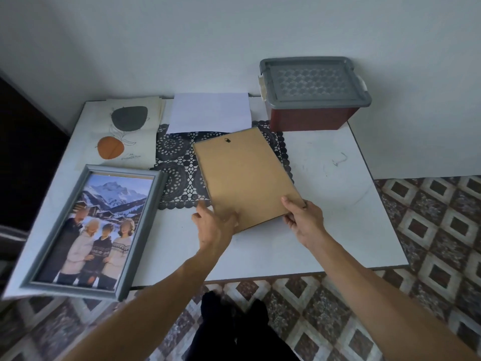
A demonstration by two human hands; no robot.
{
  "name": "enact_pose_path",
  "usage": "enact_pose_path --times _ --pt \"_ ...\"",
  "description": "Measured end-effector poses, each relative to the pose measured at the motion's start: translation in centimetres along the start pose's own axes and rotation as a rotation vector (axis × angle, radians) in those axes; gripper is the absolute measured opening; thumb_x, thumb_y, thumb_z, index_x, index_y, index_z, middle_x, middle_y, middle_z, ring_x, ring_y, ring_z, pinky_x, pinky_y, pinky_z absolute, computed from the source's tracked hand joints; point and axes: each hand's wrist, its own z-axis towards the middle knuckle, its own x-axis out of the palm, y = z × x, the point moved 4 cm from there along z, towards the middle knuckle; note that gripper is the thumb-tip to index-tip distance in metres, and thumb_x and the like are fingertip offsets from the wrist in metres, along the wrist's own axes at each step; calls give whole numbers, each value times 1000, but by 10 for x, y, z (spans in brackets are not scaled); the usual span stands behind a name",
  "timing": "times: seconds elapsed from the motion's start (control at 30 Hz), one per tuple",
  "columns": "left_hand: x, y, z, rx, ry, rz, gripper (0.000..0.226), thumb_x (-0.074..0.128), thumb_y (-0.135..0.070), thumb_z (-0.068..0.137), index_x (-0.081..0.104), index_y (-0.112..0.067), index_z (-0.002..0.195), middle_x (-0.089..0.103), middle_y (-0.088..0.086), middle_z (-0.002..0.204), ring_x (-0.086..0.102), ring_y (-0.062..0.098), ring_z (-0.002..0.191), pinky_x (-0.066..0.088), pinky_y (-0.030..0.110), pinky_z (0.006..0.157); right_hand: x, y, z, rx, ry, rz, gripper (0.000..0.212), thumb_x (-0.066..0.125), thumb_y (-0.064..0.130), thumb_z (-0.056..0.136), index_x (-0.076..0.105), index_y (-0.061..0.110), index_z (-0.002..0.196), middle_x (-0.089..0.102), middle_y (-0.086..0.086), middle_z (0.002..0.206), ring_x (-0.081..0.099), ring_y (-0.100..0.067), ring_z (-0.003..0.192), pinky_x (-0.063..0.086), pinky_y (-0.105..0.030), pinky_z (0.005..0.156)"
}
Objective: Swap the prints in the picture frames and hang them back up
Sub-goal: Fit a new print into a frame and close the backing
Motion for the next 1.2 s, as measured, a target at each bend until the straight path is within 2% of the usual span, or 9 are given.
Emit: enact_pose_path --times 0.03,0.1,0.17,0.23,0.3,0.47,0.67,1.0,1.2 --pt "1 2 -3 -60 60 -121 74 79 -43 76 41 -12 130 58 9 116 65 19 91 55 28 60 1 -2 -3 6 -27 39 30 83 15 79 62 5 98 67 -13 101 64 -20 77 57 -30 65" --pt "2 5 -7 -88 161 -225 53 80 -36 79 55 -9 116 71 3 101 71 15 82 48 19 49 3 -6 -12 38 -70 99 31 83 16 79 61 6 98 67 -12 98 63 -20 76 57 -32 67" --pt "3 7 -11 -101 236 -315 38 81 -25 79 63 -4 104 72 5 97 70 18 80 53 19 59 11 -14 -25 84 -45 151 28 82 14 79 62 9 98 67 -12 105 63 -23 85 58 -38 80" --pt "3 11 -10 -119 311 -396 31 83 -18 76 67 0 96 72 9 97 70 25 87 58 32 77 22 -22 -42 126 31 193 22 79 10 80 64 15 95 65 -8 117 60 -26 106 51 -43 98" --pt "0 14 -8 -96 354 -394 33 84 -16 75 68 -1 98 74 9 102 71 29 96 58 45 87 33 -28 -55 116 71 214 19 76 4 83 65 16 93 66 -6 115 58 -26 110 46 -44 105" --pt "-2 9 -14 -96 450 -373 36 79 -11 82 60 0 110 74 15 103 72 30 96 58 42 87 51 -59 -70 157 113 274 34 73 -10 79 63 -3 111 71 -21 105 69 -33 97 54 -50 94" --pt "-7 19 -8 -75 458 -274 57 79 -22 83 38 -5 119 61 10 118 70 22 99 61 33 75 58 -73 -72 123 54 226 42 76 -5 79 58 -13 116 71 -25 107 74 -35 89 61 -38 66" --pt "-13 19 -3 -19 399 -194 48 74 -25 88 39 -9 116 58 10 118 67 23 101 62 37 74 67 -75 -75 7 9 129 38 77 3 81 59 -7 114 71 -21 108 73 -33 92 62 -45 73" --pt "-11 23 -4 -87 431 -237 56 77 -24 84 38 -8 121 58 12 122 68 25 102 62 36 73 62 -72 -77 110 30 175 28 75 3 84 61 -3 107 72 -20 102 73 -30 87 61 -41 69"
